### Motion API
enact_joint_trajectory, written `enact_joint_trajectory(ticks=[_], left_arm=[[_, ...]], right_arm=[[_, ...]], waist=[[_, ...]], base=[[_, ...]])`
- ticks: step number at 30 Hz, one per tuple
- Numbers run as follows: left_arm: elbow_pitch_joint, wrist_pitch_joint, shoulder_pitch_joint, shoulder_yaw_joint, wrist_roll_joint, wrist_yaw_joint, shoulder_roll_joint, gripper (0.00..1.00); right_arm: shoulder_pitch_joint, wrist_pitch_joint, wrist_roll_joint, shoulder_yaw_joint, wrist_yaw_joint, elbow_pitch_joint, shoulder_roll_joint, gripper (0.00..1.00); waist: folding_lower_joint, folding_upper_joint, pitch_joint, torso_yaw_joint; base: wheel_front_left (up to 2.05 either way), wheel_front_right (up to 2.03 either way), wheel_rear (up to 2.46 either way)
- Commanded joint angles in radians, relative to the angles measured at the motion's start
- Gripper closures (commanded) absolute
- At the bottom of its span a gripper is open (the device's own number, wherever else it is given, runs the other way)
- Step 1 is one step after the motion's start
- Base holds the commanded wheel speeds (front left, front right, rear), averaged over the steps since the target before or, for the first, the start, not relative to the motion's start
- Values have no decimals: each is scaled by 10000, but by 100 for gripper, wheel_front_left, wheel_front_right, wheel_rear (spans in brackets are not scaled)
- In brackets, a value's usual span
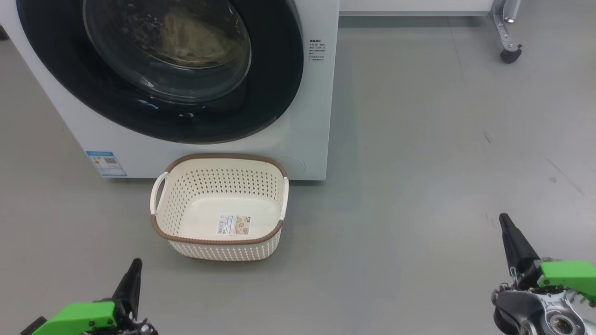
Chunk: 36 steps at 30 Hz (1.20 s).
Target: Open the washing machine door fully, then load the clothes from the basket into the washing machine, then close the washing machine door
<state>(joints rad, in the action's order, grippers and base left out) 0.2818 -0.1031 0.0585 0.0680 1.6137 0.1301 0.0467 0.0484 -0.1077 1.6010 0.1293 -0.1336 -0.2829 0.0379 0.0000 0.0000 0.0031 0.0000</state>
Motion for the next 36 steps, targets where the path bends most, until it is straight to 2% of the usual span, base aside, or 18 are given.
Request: enact_joint_trajectory(ticks=[1,36], left_arm=[[-367,-52,490,397,0,6,85,100],[-367,-76,492,426,-25,6,65,100]], right_arm=[[596,-55,76,-156,29,382,123,100],[596,-55,77,-156,29,382,123,100]], waist=[[0,0,0,0],[0,0,0,0]], base=[[0,0,0],[0,0,0]])
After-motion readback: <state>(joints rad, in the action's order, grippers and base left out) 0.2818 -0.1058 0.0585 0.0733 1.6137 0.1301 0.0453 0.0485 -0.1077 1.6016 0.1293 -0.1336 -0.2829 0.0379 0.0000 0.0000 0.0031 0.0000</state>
